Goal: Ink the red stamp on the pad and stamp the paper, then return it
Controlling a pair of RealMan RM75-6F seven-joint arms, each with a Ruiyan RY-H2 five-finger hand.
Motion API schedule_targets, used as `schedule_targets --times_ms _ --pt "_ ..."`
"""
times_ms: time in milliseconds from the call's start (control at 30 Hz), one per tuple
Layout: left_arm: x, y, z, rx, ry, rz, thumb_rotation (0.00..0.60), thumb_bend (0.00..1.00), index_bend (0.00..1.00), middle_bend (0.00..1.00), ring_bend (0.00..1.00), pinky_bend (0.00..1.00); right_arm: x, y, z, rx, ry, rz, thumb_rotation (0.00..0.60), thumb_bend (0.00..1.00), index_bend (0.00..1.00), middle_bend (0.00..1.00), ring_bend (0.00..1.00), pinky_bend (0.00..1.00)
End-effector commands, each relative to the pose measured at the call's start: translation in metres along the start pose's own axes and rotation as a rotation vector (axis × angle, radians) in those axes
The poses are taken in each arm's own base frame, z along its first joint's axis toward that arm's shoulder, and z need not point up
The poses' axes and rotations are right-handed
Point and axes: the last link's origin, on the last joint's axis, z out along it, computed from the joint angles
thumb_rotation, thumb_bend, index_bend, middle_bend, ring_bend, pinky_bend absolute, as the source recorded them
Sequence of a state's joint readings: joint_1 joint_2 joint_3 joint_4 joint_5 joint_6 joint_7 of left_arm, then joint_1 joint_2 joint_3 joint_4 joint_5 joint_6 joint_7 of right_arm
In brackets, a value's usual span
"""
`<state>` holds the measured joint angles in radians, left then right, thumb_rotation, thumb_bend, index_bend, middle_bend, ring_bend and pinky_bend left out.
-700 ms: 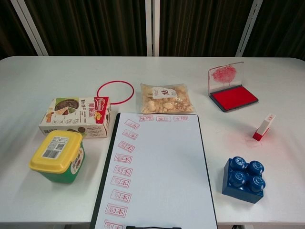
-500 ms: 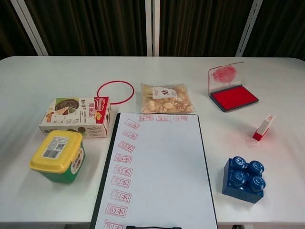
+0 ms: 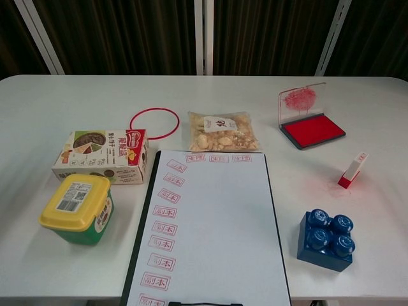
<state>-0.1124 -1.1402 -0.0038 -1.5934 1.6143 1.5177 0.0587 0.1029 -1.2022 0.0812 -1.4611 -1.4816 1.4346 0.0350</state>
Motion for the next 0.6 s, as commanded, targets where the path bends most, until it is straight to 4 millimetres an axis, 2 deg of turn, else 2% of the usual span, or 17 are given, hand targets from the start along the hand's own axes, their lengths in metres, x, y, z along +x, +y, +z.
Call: schedule_targets --times_ms 33,200,300,367,433,533,600 --pt "-0.001 0.000 0.001 -0.003 -0.006 0.001 0.600 0.00 0.13 0.14 0.12 0.20 0.002 0.003 0.018 0.120 -0.056 -0.128 0.600 0.15 0.00 0.00 0.08 0.22" --pt "-0.004 0.003 0.003 -0.008 -0.014 -0.001 0.600 0.00 0.13 0.14 0.12 0.20 -0.001 -0.010 0.043 0.403 -0.121 -0.394 0.600 0.18 0.00 0.00 0.08 0.24" --pt "-0.005 0.005 0.004 -0.012 -0.014 -0.001 0.600 0.00 0.13 0.14 0.12 0.20 -0.007 -0.022 0.055 0.547 -0.127 -0.480 0.600 0.19 0.00 0.03 0.10 0.25" --pt "-0.008 0.006 0.004 -0.013 -0.019 -0.007 0.600 0.00 0.13 0.14 0.12 0.20 -0.013 -0.028 0.062 0.621 -0.119 -0.521 0.600 0.19 0.00 0.07 0.14 0.29" --pt "-0.010 0.007 0.005 -0.014 -0.027 -0.007 0.600 0.00 0.13 0.14 0.12 0.20 -0.018 -0.035 0.067 0.670 -0.113 -0.517 0.600 0.19 0.04 0.12 0.25 0.42" --pt "-0.012 0.007 0.006 -0.015 -0.038 -0.004 0.600 0.00 0.13 0.14 0.12 0.20 -0.028 -0.043 0.075 0.712 -0.129 -0.488 0.600 0.19 0.16 0.23 0.47 0.72" --pt "-0.012 0.007 0.007 -0.016 -0.039 -0.003 0.600 0.00 0.13 0.14 0.12 0.20 -0.034 -0.051 0.078 0.741 -0.138 -0.456 0.600 0.19 0.21 0.27 0.61 0.88"
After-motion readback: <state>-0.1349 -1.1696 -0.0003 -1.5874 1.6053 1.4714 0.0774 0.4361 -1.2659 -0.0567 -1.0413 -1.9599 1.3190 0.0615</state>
